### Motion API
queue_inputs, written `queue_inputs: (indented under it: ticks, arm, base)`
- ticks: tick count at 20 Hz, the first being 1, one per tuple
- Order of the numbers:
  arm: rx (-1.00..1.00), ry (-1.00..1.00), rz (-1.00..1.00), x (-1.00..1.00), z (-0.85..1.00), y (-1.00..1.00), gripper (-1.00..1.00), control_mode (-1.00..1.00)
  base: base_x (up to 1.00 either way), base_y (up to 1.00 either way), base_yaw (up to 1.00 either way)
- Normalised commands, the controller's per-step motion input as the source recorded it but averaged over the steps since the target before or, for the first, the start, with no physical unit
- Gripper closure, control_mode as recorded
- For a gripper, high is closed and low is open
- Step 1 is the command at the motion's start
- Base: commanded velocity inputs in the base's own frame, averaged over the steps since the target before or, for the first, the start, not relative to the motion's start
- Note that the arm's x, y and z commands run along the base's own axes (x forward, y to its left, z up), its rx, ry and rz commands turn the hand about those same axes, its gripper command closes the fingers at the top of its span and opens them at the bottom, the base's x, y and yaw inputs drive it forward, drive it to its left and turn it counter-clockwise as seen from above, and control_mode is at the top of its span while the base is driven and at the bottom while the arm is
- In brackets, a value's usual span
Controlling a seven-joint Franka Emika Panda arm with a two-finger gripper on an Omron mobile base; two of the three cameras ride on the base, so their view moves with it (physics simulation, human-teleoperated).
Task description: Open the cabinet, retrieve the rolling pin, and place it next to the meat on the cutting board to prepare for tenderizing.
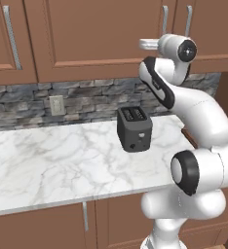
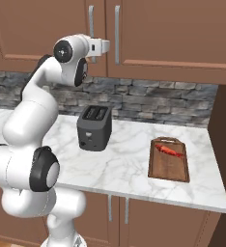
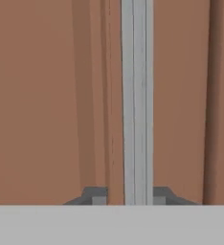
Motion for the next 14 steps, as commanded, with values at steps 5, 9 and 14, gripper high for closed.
queue_inputs:
  ticks: [5, 9, 14]
  arm:
    - [0.0, 0.0, 0.01, 0.26, 0.0, 0.0, 1.0, -1.0]
    - [0.0, 0.01, 0.01, 0.31, 0.0, 0.0, 1.0, -1.0]
    - [0.0, 0.04, 0.0, 0.22, 0.0, 0.0, 1.0, -1.0]
  base:
    - [0.0, 0.0, 0.0]
    - [0.0, 0.0, 0.0]
    - [0.0, 0.0, 0.0]
